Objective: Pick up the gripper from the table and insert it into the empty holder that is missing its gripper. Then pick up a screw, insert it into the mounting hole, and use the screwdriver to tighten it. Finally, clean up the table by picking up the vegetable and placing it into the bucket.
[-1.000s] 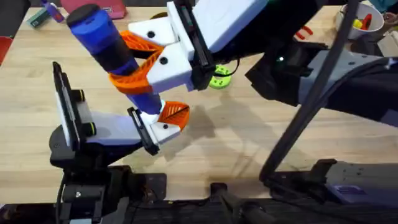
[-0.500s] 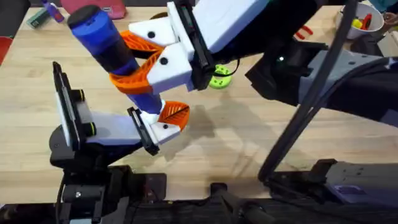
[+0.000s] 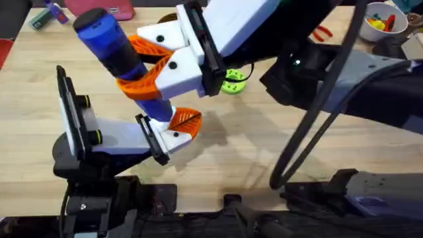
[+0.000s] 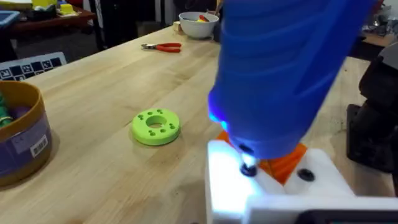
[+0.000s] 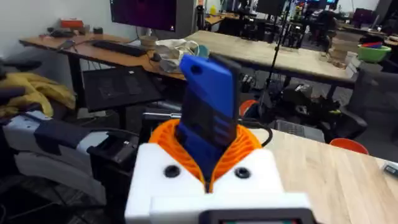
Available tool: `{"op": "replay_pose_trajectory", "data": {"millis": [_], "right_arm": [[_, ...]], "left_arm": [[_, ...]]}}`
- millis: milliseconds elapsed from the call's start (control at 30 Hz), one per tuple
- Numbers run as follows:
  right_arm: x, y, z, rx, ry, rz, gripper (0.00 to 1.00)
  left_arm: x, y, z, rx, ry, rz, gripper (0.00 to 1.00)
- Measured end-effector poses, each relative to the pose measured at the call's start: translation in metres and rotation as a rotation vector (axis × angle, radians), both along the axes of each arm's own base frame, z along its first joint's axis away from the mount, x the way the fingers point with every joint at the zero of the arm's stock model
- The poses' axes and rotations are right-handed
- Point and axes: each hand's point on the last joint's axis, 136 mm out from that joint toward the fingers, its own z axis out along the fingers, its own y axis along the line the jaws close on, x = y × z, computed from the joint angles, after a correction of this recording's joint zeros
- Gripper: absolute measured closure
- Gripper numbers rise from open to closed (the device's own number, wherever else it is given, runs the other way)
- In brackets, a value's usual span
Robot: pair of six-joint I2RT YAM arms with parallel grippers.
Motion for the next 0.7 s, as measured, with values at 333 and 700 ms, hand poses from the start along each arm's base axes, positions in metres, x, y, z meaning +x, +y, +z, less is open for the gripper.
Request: {"op": "replay_pose_trajectory", "data": {"millis": [333, 700], "right_arm": [[-0.0009, -0.0003, 0.0038, 0.025, -0.027, 0.005, 0.979], [-0.0064, -0.0021, 0.0074, 0.055, -0.071, 0.038, 0.979]], "left_arm": [[0.0, 0.0, 0.0, 0.0, -0.001, 0.0, 0.994], [0.0002, 0.0001, 0.0, 0.0, 0.0, 0.002, 0.994]]}}
